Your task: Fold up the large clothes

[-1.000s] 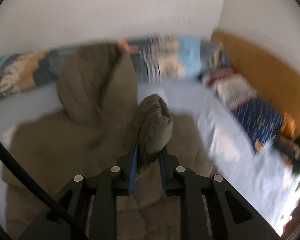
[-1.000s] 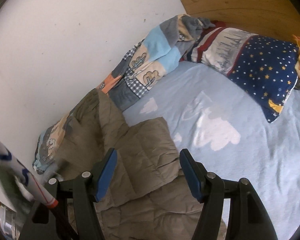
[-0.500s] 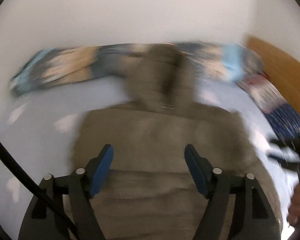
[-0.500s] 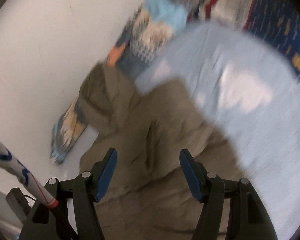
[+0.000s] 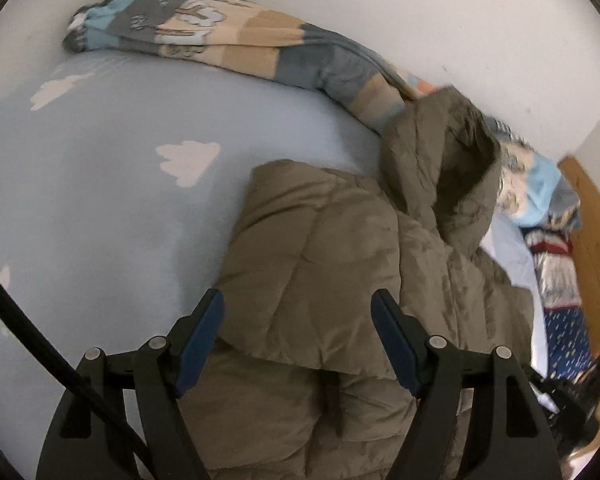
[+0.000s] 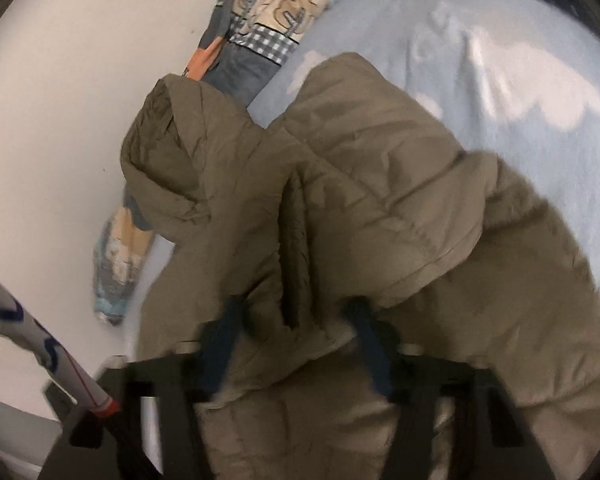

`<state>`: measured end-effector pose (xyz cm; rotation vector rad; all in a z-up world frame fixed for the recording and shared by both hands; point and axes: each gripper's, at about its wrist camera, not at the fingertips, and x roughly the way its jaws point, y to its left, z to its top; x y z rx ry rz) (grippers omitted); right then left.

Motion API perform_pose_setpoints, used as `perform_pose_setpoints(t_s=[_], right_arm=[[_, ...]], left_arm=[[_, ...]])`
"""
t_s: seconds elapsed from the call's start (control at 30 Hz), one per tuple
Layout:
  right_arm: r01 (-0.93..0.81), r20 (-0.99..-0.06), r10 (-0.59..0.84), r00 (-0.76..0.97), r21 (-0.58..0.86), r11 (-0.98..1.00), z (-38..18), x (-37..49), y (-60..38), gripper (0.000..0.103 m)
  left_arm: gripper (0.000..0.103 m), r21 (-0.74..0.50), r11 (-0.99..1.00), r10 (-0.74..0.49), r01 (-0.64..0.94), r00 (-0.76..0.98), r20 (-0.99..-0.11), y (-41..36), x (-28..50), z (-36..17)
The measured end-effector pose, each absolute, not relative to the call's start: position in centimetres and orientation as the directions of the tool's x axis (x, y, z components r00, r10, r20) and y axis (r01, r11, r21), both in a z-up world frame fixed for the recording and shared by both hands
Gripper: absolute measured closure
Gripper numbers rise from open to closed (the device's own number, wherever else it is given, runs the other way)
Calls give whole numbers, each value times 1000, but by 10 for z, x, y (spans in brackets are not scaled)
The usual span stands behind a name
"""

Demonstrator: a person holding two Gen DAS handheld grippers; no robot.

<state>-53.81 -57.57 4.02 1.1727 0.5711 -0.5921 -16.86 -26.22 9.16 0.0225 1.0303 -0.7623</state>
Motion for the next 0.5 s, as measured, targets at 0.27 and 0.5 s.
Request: perform_pose_setpoints(t_s=[0.27,0.5], right_arm=[[833,-775,-325,542,445,329,68,-551,-584,89],[731,-715,-163,679,640,237,48,-555,-590,70]], left_arm=[[28,-104,750,-417,653,345,-841,-294,-192,69],[28,-161,761,-463,628,353,-813,-282,-190,84]])
